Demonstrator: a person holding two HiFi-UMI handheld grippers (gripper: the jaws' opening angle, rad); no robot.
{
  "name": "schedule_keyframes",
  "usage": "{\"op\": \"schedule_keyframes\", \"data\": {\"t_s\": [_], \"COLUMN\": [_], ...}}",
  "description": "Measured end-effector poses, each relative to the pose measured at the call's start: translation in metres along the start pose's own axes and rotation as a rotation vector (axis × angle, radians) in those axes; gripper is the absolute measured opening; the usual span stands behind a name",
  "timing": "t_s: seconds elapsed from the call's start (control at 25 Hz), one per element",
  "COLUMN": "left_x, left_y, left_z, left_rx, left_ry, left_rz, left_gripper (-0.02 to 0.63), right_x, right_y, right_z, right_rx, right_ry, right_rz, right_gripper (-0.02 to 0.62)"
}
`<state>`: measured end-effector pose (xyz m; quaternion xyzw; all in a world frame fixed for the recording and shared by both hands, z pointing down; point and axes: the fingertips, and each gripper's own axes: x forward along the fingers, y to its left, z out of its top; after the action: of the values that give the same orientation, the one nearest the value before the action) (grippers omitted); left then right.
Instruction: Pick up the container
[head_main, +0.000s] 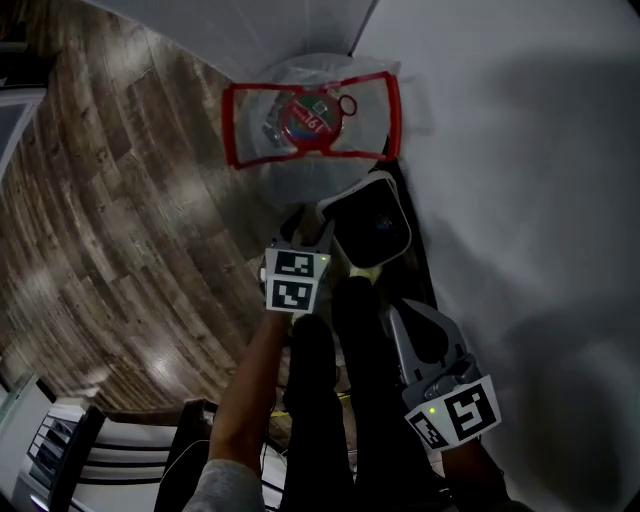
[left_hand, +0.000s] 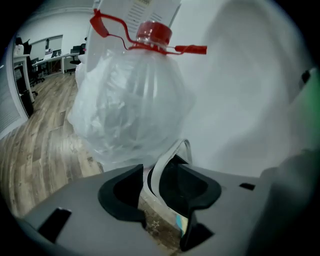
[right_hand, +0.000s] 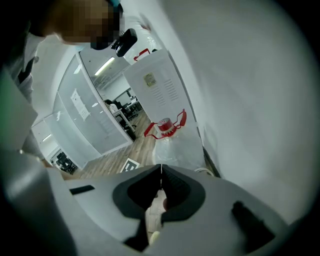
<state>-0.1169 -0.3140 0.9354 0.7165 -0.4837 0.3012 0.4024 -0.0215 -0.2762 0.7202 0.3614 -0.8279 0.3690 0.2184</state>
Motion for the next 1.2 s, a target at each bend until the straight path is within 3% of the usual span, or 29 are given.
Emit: {"op": "schedule_keyframes", "data": {"t_s": [0.28,0.48,0.64,0.76,0.92,1.04,1.12,1.2], "left_x": [0.054,0.077,0.081,0.075,0.076,0.09,0.097,0.095], "left_y": [0.003,-0.006,-0.007,-0.027,-0.068,-0.073,-0.067,-0.066], "left_z": [-0.014,-0.019,-0.022,-0.032,-0.051,-0.045,-0.037,-0.036], "left_rx": [0.027,0.061,0.067,0.182,0.359,0.401,0.381,0.396], "left_ry": [0.022,0.065,0.091,0.128,0.211,0.214,0.208,0.215], "left_rz": [-0.016,-0.074,-0.083,-0.152,-0.208,-0.163,-0.135,-0.15], "left_gripper": [0.216,0.21,0.156,0.081,0.08,0.059,0.037,0.034], "right_x": [0.012,0.017,0.02,0.018,0.015,0.014,0.014,0.013], "right_y": [-0.014,-0.017,-0.019,-0.019,-0.015,-0.017,-0.021,-0.023], "right_z": [-0.03,-0.04,-0.039,-0.032,-0.023,-0.022,-0.022,-0.022], "right_rx": [0.026,0.042,0.046,0.049,0.044,0.038,0.038,0.041], "right_ry": [0.012,0.021,0.016,0.008,0.005,0.006,0.008,0.008], "right_rz": [-0.001,0.0,0.004,0.008,0.014,0.012,0.009,0.005], "right_gripper": [0.026,0.026,0.026,0.026,0.026,0.026,0.026,0.026]}}
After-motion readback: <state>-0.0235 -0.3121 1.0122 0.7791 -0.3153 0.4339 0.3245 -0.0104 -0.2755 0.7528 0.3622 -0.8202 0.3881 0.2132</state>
